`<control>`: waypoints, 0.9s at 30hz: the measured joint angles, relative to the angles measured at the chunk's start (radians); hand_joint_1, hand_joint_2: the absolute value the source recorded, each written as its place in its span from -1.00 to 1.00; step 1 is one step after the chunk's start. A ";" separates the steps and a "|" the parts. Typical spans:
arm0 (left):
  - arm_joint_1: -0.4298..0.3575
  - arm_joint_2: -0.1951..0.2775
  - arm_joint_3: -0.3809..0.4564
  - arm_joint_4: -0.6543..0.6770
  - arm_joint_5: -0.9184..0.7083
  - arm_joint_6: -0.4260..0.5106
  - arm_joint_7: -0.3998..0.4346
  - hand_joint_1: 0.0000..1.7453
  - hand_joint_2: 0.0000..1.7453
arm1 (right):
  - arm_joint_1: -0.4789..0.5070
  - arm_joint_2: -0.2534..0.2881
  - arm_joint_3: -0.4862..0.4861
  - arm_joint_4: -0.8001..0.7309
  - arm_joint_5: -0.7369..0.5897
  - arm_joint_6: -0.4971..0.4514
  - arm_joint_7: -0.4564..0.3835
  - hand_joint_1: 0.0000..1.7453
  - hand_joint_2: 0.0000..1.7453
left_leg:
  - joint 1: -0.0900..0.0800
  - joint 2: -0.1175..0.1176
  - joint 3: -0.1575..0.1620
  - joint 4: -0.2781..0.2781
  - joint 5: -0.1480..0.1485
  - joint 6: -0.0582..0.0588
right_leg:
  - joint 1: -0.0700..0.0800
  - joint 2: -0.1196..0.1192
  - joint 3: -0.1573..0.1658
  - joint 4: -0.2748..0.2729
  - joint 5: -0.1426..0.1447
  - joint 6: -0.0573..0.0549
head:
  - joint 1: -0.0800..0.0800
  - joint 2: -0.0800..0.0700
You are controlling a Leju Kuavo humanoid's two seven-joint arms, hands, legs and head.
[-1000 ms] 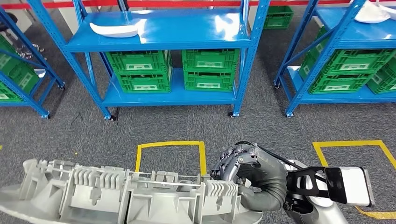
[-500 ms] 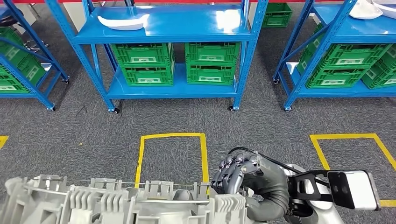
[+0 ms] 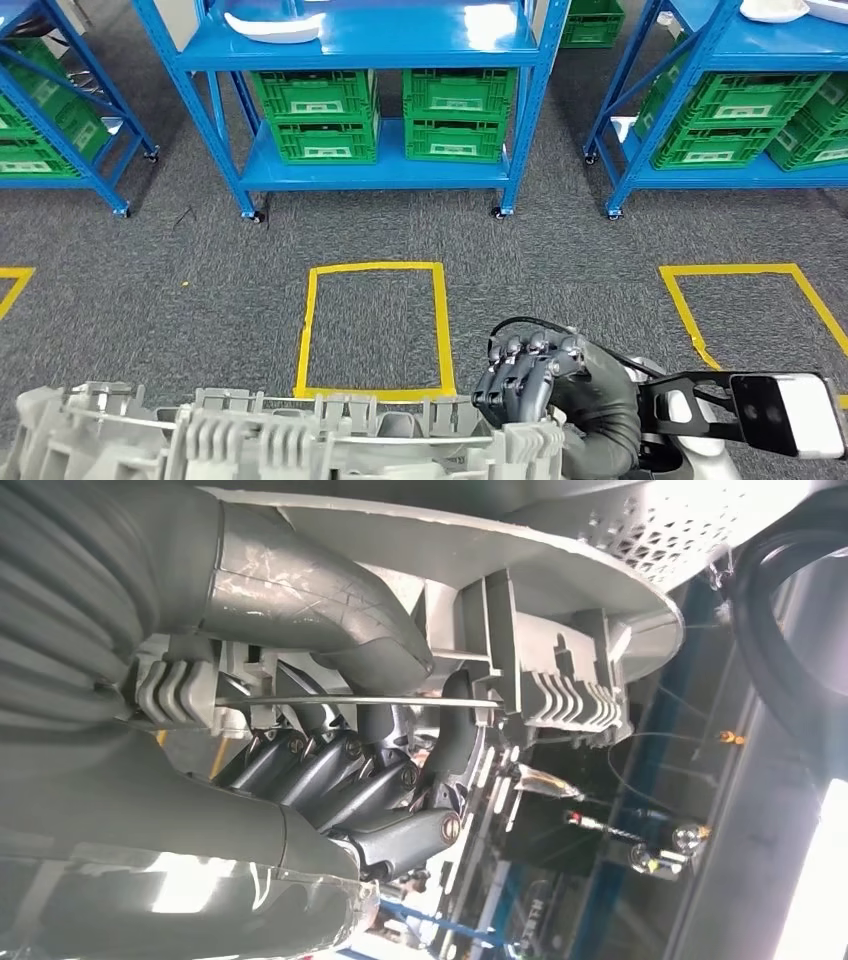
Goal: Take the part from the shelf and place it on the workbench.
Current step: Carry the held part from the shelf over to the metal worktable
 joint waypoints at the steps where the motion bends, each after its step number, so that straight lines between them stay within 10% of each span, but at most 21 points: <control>1: -0.001 -0.001 0.003 0.000 -0.003 -0.001 -0.003 -1.00 1.00 | 0.000 0.001 -0.001 0.000 0.000 0.000 0.000 0.94 1.00 | 0.002 -0.002 -0.007 0.006 -0.006 -0.006 | -0.003 0.000 -0.009 -0.002 0.010 -0.007 | 0.001 0.000; 5: -0.001 0.000 0.010 0.001 -0.012 -0.002 -0.008 -1.00 1.00 | 0.001 0.003 -0.001 0.000 0.003 -0.002 0.002 0.94 1.00 | 0.019 -0.007 -0.055 0.188 -0.186 -0.039 | -0.010 -0.004 -0.057 -0.003 0.060 -0.019 | -0.006 0.000; 7: -0.004 0.001 0.012 0.003 -0.014 -0.004 -0.009 -1.00 1.00 | 0.001 0.004 -0.001 0.000 0.004 -0.003 0.003 0.94 1.00 | 0.030 -0.007 -0.058 0.291 -0.221 -0.050 | -0.011 -0.004 -0.085 0.000 0.084 -0.014 | -0.006 0.000; 10: -0.009 0.001 0.015 0.005 -0.014 -0.008 -0.010 -1.00 1.00 | 0.003 0.004 -0.001 -0.001 0.006 -0.003 0.005 0.94 1.00 | 0.041 -0.007 0.059 0.193 -0.162 -0.055 | -0.014 -0.003 -0.125 0.009 0.113 -0.001 | -0.007 0.000; 12: -0.012 0.001 0.016 0.006 -0.014 -0.009 -0.011 -1.00 1.00 | 0.004 0.004 -0.001 -0.006 0.007 -0.003 0.006 0.94 1.00 | 0.040 -0.011 0.164 0.046 -0.164 -0.051 | -0.013 -0.002 -0.140 0.013 0.128 0.012 | -0.006 0.000; 14: -0.014 0.001 0.017 0.007 -0.015 -0.010 -0.013 -1.00 1.00 | 0.005 0.005 -0.001 -0.011 0.008 -0.003 0.006 0.94 1.00 | 0.032 -0.014 0.196 -0.017 -0.178 -0.040 | -0.013 -0.003 -0.146 0.011 0.145 0.027 | -0.005 0.000; 17: -0.015 0.001 0.019 0.009 -0.017 -0.010 -0.014 -1.00 1.00 | 0.007 0.005 -0.002 -0.014 0.009 -0.004 0.008 0.94 1.00 | 0.027 -0.008 0.169 -0.025 -0.150 -0.008 | -0.018 -0.003 -0.167 0.027 0.138 0.038 | -0.003 0.000; 22: -0.017 0.000 0.019 0.015 -0.017 -0.003 -0.020 -1.00 1.00 | 0.008 0.002 -0.001 -0.014 0.010 -0.007 0.011 0.94 1.00 | 0.012 -0.002 0.095 -0.025 -0.087 0.020 | -0.018 -0.001 -0.242 0.307 -0.038 0.020 | 0.002 0.000; 24: -0.016 0.000 0.019 0.018 -0.015 -0.002 -0.020 -1.00 1.00 | 0.008 -0.001 -0.001 -0.014 0.010 -0.011 0.011 0.94 1.00 | 0.004 -0.002 0.065 -0.020 -0.067 0.022 | -0.014 -0.001 -0.195 0.295 -0.013 0.032 | 0.002 0.000; 27: -0.014 -0.001 0.017 0.018 -0.008 -0.002 -0.017 -1.00 1.00 | 0.008 -0.001 -0.001 -0.016 0.007 -0.014 0.010 0.94 1.00 | -0.002 -0.003 0.030 -0.006 -0.042 0.018 | 0.001 -0.002 -0.034 0.080 0.012 0.019 | 0.000 0.000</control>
